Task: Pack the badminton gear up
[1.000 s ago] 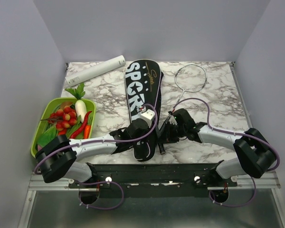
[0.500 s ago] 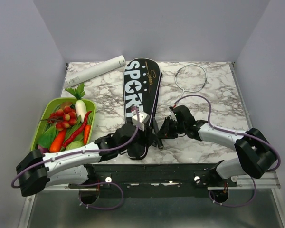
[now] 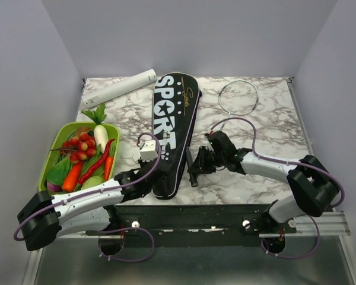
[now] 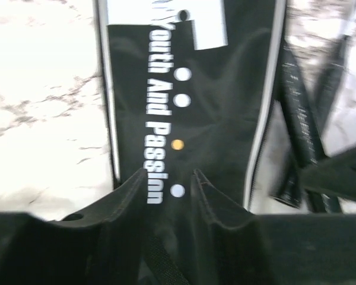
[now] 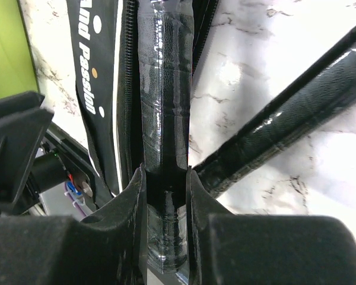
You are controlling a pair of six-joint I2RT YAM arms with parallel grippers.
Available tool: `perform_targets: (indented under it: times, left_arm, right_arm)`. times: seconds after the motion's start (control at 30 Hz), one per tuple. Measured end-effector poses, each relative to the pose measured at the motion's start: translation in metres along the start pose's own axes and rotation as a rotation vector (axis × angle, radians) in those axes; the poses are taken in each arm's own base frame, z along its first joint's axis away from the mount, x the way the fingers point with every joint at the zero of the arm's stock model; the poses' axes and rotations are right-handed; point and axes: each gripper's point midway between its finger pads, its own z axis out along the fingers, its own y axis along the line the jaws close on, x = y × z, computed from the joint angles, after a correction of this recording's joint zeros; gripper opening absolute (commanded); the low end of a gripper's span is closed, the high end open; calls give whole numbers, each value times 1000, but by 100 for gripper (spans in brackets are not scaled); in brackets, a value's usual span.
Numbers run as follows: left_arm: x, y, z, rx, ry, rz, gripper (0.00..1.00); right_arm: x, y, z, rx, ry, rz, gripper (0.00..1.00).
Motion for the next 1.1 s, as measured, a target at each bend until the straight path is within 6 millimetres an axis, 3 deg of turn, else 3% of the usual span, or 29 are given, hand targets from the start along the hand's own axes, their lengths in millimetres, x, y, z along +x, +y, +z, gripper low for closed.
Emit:
perform_targets:
  times: [0.23, 0.47, 0.6, 0.77, 0.93, 1.1]
  left_arm:
    - [9, 58, 15, -219, -13, -86, 33]
    - [20, 83, 25, -351, -12, -97, 32]
    - [36, 97, 33, -422, 28, -78, 24]
    - [39, 100, 39, -445, 14, -86, 20]
    - [37, 98, 43, -432, 1, -100, 17]
    - [39, 91, 43, -376, 5, -136, 12]
  right_arm:
    - [7, 8, 16, 17, 23, 16, 8]
    - [13, 9, 31, 26, 30, 25, 8]
    - [14, 11, 34, 27, 27, 27, 8]
    - [15, 13, 36, 28, 21, 29, 11]
    - [17, 13, 43, 36, 25, 33, 22]
    - [19, 15, 54, 38, 34, 42, 23]
